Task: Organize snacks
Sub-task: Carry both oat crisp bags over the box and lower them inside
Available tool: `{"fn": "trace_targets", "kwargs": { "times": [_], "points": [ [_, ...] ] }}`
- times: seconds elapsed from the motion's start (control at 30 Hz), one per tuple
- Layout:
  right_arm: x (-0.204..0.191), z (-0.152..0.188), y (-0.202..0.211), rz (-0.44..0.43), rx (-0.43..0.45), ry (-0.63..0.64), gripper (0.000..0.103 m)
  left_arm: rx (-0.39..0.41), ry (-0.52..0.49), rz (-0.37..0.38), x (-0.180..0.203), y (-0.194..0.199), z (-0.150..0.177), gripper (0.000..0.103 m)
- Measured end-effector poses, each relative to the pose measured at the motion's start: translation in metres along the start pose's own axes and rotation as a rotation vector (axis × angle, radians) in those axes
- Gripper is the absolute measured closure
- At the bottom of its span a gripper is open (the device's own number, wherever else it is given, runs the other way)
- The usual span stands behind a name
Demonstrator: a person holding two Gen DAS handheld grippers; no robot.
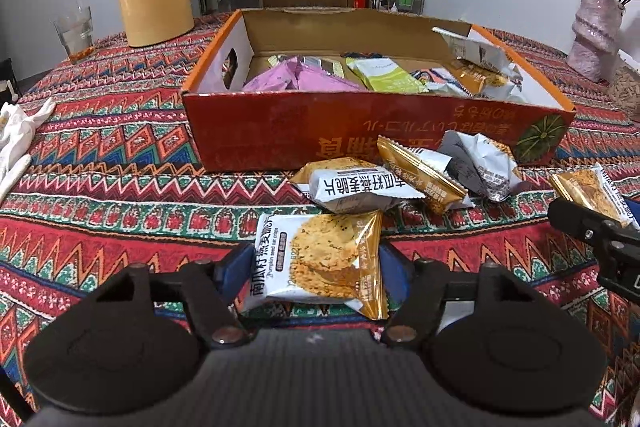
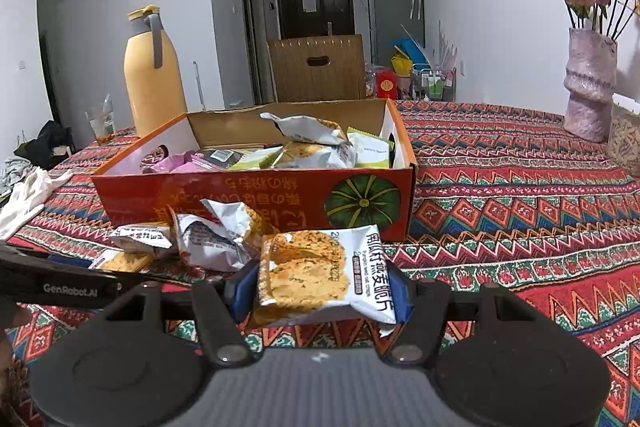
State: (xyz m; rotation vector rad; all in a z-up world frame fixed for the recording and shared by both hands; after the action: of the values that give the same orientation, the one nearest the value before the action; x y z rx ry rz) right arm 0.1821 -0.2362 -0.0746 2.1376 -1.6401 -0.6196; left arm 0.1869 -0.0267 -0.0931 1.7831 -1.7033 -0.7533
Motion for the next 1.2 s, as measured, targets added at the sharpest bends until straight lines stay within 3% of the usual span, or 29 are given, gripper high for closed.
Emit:
{"fn": "trace_targets", "kwargs": {
  "times": [0.73, 1.2],
  "points": [
    [-0.036, -0.043, 0.032, 0.008, 0.108, 0.067, 0.04, 0.201, 0.042, 0.01, -0.022, 0.069, -0.038, 0.035],
    [-0.033, -0.096, 0.004, 0.043, 0.164, 0.086, 0.04, 0.264, 0.105, -0.004, -0.042, 0.057, -0.103, 0.035]
  ]
}}
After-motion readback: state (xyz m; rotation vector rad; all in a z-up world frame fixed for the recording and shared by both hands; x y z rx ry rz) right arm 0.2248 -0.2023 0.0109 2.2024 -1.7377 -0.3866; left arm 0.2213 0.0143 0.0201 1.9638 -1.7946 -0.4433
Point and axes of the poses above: each gripper's, at about its wrist camera, not at the fingertips, and y roughly against the way its jaws point, x to its right, z to its underside, the point moved 8 cm from there along -y, roughly the way its jaws point, and after that the axes turned 2 degrees about -z, right-handed, at the moved point
